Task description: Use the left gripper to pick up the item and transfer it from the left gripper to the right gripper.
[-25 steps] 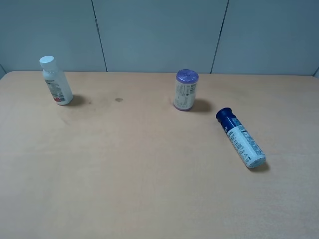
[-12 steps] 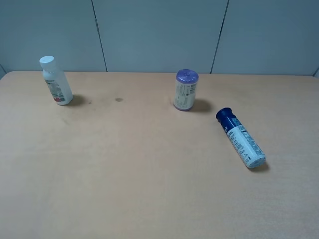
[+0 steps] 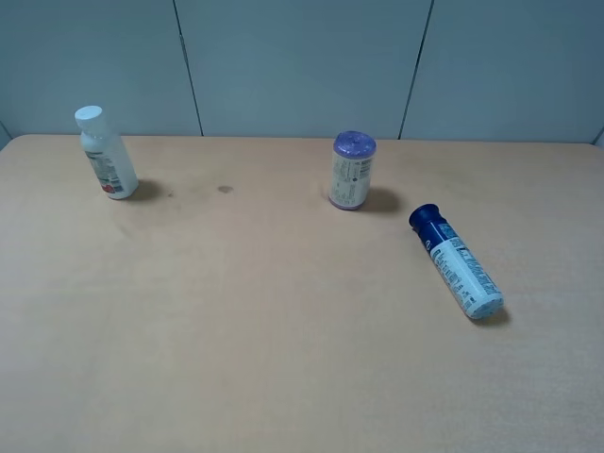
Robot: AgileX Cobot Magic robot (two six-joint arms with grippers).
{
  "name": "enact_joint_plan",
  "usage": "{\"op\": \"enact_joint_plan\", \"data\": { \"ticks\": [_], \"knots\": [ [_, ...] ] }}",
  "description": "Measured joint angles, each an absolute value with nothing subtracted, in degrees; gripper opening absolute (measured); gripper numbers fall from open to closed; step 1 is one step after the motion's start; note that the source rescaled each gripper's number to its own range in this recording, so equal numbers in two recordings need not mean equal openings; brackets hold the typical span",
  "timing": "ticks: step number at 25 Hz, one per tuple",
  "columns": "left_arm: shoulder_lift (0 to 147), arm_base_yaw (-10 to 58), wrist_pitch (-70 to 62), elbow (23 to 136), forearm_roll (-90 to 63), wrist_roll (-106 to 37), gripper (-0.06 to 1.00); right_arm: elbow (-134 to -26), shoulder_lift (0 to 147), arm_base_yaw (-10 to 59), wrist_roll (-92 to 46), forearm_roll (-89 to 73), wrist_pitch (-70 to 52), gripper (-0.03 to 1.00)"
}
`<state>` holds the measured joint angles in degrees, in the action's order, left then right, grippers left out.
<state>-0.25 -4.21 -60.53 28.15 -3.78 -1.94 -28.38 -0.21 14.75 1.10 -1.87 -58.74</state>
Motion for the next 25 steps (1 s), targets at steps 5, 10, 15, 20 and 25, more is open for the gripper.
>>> {"op": "enact_joint_plan", "data": {
  "ticks": [5,10,15,20,25],
  "knots": [
    [-0.2,-4.2,-60.5,28.2,-3.8,-1.9,0.96,-28.4,-0.2,14.8,1.1,-1.8,-58.7,1.00],
    [-0.2,-4.2,-60.5,28.2,-3.8,-1.9,0.96,-28.4,-0.2,14.8,1.1,-1.8,-58.7,1.00],
    [-0.2,-4.2,-60.5,28.2,-3.8,-1.9,0.96,-28.4,-0.2,12.9,1.1,-1.7,-58.7,1.00],
    [-0.2,-4.2,-60.5,28.2,-3.8,-1.9,0.96,-28.4,-0.2,2.1,1.1,-1.7,-58.6,1.00],
    [-0.2,-4.2,-60.5,28.2,-3.8,-1.9,0.96,-28.4,-0.2,-3.7,1.1,-1.7,-58.6,1.00]
  ]
}}
